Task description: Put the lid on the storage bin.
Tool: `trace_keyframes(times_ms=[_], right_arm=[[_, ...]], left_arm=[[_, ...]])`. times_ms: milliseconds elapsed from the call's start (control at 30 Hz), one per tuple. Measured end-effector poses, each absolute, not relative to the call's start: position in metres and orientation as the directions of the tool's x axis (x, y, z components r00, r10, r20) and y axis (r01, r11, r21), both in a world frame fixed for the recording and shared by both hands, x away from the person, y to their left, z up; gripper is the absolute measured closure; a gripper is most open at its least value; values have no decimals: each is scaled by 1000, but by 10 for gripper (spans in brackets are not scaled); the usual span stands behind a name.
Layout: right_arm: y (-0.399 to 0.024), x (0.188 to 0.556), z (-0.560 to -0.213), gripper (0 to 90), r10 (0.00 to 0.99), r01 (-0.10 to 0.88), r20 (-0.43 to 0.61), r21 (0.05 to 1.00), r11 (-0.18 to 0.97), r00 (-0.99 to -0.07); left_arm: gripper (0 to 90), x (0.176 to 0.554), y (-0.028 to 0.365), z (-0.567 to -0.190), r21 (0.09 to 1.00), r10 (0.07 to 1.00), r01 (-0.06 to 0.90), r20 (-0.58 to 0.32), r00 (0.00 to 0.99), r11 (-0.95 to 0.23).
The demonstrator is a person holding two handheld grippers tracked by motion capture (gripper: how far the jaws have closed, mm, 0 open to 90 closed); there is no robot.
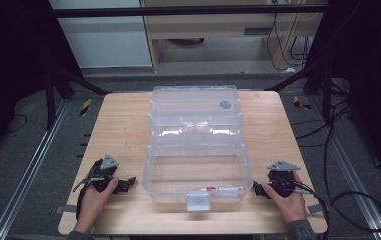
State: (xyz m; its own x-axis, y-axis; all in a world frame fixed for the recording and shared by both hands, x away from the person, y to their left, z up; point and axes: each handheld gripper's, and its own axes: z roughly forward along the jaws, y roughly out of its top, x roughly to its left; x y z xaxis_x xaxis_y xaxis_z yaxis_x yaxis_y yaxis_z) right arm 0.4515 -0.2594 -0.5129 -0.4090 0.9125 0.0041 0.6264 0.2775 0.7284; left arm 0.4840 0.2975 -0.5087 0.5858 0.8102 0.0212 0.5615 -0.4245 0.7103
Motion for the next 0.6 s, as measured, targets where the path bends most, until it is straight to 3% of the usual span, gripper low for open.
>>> trace_keyframes(times_ms=[467, 600], right_arm=[[-260, 455, -513, 30, 914, 625, 0, 729, 278, -405], [-262, 450, -507, 170, 904, 603, -31, 735, 309, -426]], left_arm=[[0, 484, 297, -509, 710, 807, 557, 27, 589, -431], [38, 480, 293, -503, 707, 776, 528, 48, 628, -471]])
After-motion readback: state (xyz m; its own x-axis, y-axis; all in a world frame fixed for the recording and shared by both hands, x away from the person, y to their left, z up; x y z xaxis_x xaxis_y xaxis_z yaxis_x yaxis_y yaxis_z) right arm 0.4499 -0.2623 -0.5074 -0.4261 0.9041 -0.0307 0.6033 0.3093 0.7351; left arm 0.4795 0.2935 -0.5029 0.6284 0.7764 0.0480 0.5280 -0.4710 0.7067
